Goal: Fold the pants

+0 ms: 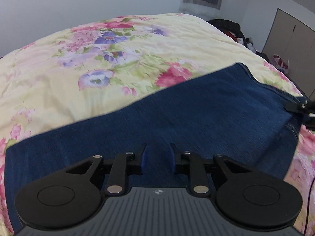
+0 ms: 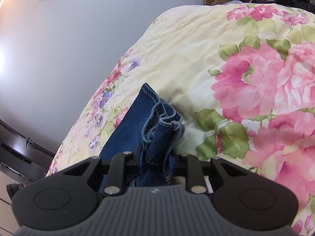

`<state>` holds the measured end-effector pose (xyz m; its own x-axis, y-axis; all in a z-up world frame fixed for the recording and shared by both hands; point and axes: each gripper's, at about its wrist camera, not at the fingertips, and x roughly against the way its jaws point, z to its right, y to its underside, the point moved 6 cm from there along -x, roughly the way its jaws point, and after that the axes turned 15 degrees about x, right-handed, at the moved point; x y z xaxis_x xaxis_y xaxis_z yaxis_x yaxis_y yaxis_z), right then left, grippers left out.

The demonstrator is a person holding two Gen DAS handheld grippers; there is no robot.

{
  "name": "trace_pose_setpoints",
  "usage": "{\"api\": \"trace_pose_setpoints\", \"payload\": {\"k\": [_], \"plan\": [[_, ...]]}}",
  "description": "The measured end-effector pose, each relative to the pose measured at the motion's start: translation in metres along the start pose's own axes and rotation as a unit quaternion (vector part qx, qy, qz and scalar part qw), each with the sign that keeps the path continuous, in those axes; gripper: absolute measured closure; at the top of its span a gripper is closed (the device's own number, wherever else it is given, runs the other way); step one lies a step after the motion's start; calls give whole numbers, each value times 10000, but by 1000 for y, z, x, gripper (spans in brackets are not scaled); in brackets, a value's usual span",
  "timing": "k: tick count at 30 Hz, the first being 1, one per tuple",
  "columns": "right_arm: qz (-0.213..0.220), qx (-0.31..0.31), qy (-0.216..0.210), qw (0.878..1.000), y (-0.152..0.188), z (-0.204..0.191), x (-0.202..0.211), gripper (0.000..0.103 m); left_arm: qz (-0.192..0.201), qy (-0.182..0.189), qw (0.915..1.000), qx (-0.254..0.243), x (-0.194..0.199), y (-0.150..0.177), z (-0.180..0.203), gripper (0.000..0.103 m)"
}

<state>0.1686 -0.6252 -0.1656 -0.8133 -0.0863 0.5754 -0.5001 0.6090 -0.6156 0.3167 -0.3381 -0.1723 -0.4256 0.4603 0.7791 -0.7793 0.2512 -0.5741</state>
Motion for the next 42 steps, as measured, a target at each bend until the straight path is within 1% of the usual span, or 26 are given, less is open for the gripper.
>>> {"api": "trace_pose_setpoints", "payload": {"k": [1, 3, 7, 11, 14, 17, 20, 23, 26, 28, 30, 32, 34, 36, 38, 40, 42], "plan": [[12, 16, 18, 10000, -1, -2, 1, 85, -73, 23, 10000, 0, 1, 10, 2, 77], [18, 57, 59, 10000, -2, -4, 2, 85, -157, 94, 9998, 1, 4, 30, 8, 78], [-1, 158, 164, 9997, -4, -12, 3, 85, -225, 116, 9996, 132, 9, 54, 12, 80], [118, 530, 286, 9981, -10, -35, 10, 87, -383, 177, 9990, 126, 25, 60, 11, 80], [247, 890, 319, 9952, -17, -62, 21, 87, -254, 158, 9995, 95, 52, 54, -2, 80], [369, 1343, 396, 9895, -22, -96, 30, 87, -27, -79, 9999, 116, 89, 37, -34, 80], [512, 1868, 430, 9801, -24, -143, 35, 87, 276, -400, 9986, 227, 129, 17, -75, 79], [634, 2298, 362, 9705, -20, -194, 37, 87, 542, -678, 9953, 439, 166, 2, -115, 79], [628, 2694, 285, 9606, -10, -247, 30, 87, 750, -919, 9906, 684, 198, -6, -158, 79], [565, 2897, 215, 9552, 0, -282, 21, 87, 810, -1066, 9877, 807, 211, -7, -183, 79], [452, 3020, 104, 9522, 13, -313, 6, 88, 755, -1186, 9858, 914, 216, -3, -205, 79], [288, 3124, -21, 9495, 33, -341, -12, 88, 691, -1337, 9839, 963, 215, 4, -220, 79], [39, 3196, -187, 9474, 58, -362, -33, 88, 600, -1374, 9835, 1012, 210, 12, -234, 79], [-275, 3325, -339, 9421, 89, -379, -56, 88, 508, -1374, 9836, 1048, 205, 23, -244, 79], [-667, 3471, -474, 9343, 124, -390, -79, 88, 423, -1342, 9845, 1050, 199, 31, -250, 79], [-1245, 3555, -633, 9242, 166, -393, -104, 89, 358, -1302, 9858, 993, 194, 38, -253, 79], [-1628, 3640, -635, 9148, 196, -387, -119, 89, 328, -1221, 9872, 967, 190, 41, -254, 79]]}}
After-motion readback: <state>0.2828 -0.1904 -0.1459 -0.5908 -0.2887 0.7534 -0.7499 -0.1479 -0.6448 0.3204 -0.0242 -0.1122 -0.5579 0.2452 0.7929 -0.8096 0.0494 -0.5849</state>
